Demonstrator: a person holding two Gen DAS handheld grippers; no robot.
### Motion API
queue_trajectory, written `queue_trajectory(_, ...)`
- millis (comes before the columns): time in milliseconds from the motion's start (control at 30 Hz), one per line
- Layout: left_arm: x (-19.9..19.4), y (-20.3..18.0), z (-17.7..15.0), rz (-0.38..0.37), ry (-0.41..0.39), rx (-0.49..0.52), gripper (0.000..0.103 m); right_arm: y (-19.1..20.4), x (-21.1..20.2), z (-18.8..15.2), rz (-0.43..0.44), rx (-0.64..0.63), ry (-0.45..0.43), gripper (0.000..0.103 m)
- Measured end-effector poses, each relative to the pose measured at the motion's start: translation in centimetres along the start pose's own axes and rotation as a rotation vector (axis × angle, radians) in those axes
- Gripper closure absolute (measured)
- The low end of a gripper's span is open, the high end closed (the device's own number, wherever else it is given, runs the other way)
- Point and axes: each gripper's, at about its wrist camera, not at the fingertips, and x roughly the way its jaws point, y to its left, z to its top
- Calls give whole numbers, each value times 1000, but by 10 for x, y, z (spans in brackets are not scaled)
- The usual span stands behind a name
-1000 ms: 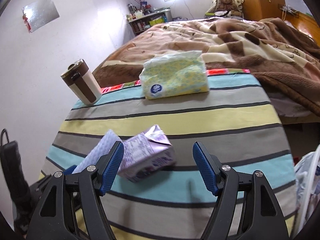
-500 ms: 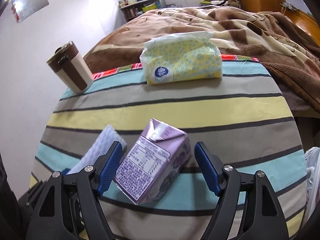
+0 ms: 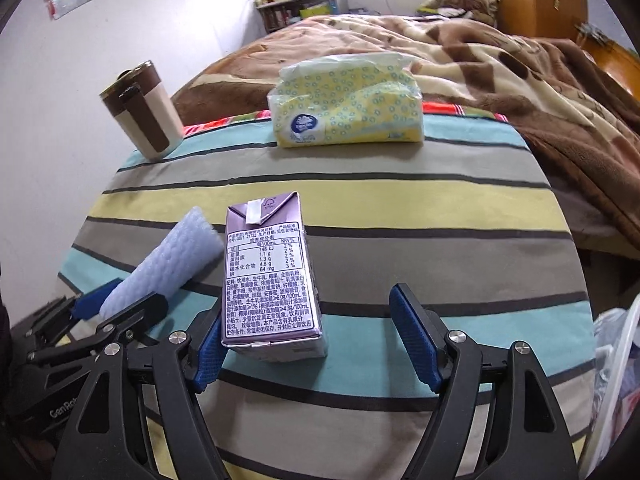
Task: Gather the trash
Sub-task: 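Grasp the white foam net sleeve with left tool while right tool grasps the purple milk carton, then carry the foam sleeve and purple milk carton over the wastebasket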
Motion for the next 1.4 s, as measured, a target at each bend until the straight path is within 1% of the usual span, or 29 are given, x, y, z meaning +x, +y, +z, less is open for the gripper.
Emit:
queue_trajectory(33, 1, -2, 1, 2, -2, 11, 43, 0, 0, 0, 0, 0, 0, 27)
queue_trajectory(100, 3, -5, 3, 7, -8, 33, 43, 4, -3, -1, 10, -29, -25, 30)
queue_trajectory(167, 7, -6, 5, 4, 1, 40, 43, 2, -2, -1, 12, -32, -28, 40)
queue_trajectory(200, 8, -6, 5, -3, 2, 42, 43, 1, -2, -1, 16, -31, -28, 42)
queue_trajectory(267, 10, -8, 6, -8, 4, 54, 43, -1, -2, -2, 27, -28, -26, 51)
queue_trajectory(333, 11, -10, 8, 5, 4, 55, 43, -1, -1, -2, 34, -31, -20, 58)
queue_trajectory(367, 11, -10, 8, 6, -4, 55, 43, -2, -1, -2, 33, -34, -21, 59)
queue_trajectory(400, 11, -11, 9, -4, -7, 54, 43, -2, -2, -3, 34, -34, -24, 59)
queue_trajectory(467, 12, -11, 9, -16, -3, 46, 48, -4, -2, -4, 38, -32, -27, 60)
queue_trajectory(533, 13, -10, 9, -41, 1, 31, 60, -5, -3, -5, 47, -30, -28, 60)
queue_trajectory(567, 13, -10, 9, -51, 4, 25, 63, -5, -3, -5, 47, -30, -28, 60)
queue_trajectory(633, 12, -13, 6, -53, 5, 34, 72, -5, -6, -7, 51, -29, -32, 60)
queue_trajectory(733, 9, -19, 3, -56, -2, 46, 75, -7, -10, -10, 50, -23, -40, 60)
queue_trajectory(967, -5, -32, -7, -66, -14, 51, 76, -17, -27, -17, 53, -2, -68, 63)
queue_trajectory(1200, -32, -48, -19, -89, -43, 45, 76, -27, -46, -29, 43, 11, -108, 63)
queue_trajectory(1400, -58, -69, -32, -112, -69, 57, 76, -45, -75, -43, 45, 44, -149, 63)
